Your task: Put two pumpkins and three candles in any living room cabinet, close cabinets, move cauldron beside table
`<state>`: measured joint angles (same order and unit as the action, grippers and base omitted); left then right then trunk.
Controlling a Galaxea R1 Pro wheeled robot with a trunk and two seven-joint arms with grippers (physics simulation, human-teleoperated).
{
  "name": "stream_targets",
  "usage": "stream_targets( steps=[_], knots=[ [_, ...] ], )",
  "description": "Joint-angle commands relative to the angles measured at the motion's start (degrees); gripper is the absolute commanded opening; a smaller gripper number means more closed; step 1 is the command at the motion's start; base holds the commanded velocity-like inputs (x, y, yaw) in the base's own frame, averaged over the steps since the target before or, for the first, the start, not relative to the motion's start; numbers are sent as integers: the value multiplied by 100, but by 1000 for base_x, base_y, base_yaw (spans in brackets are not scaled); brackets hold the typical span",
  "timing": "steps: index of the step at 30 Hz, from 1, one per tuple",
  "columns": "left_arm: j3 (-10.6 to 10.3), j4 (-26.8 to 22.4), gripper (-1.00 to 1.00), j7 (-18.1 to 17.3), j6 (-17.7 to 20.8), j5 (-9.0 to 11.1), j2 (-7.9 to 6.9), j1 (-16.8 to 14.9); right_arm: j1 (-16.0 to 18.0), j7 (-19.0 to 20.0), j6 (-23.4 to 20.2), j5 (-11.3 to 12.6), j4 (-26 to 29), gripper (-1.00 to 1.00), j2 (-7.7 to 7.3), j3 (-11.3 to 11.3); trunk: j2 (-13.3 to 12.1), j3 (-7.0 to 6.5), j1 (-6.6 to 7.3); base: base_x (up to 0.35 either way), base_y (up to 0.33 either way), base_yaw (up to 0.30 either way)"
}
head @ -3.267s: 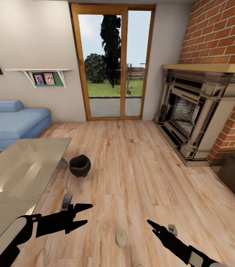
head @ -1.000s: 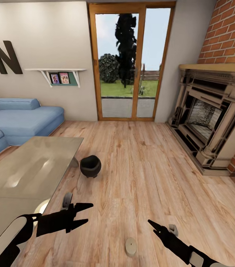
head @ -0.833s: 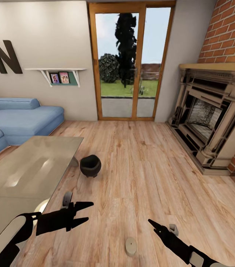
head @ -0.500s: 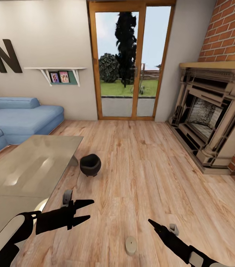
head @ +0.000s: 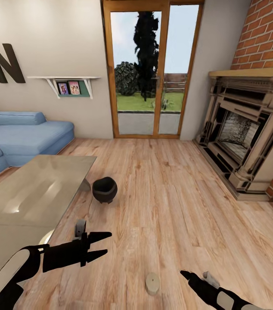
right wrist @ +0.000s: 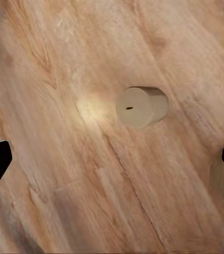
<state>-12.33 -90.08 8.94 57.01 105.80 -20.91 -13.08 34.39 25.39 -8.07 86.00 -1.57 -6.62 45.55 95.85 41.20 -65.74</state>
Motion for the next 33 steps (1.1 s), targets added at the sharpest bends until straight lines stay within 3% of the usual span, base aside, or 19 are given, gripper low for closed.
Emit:
stream_targets(
  steps=[1,5,11,19,25,33],
  knots=[
    [-6,-4,100,55,4,64,-3,-4,7,-255,-33,57,-7,100,6,43,44,23,-22,0,0,0],
    [-13,-2,100,55,4,64,2,-5,7,-1343,-22,-9,19,100,71,116,205,95,-110,0,0,0],
    [-15,-1,100,55,4,64,7,-4,7,-2238,-31,-154,245,100,289,160,445,203,-242,0,0,0],
    [-27,-1,100,55,4,64,8,-4,7,-2395,149,-648,400,100,379,163,766,347,-417,0,0,0],
    [-26,-17,100,53,10,73,-5,-4,7,-2413,666,-809,408,100,428,172,1007,454,-549,0,0,0],
    [-116,-157,100,55,12,111,0,-2,7,-2432,751,-938,346,100,432,165,1328,598,-725,0,0,0]
  ],
)
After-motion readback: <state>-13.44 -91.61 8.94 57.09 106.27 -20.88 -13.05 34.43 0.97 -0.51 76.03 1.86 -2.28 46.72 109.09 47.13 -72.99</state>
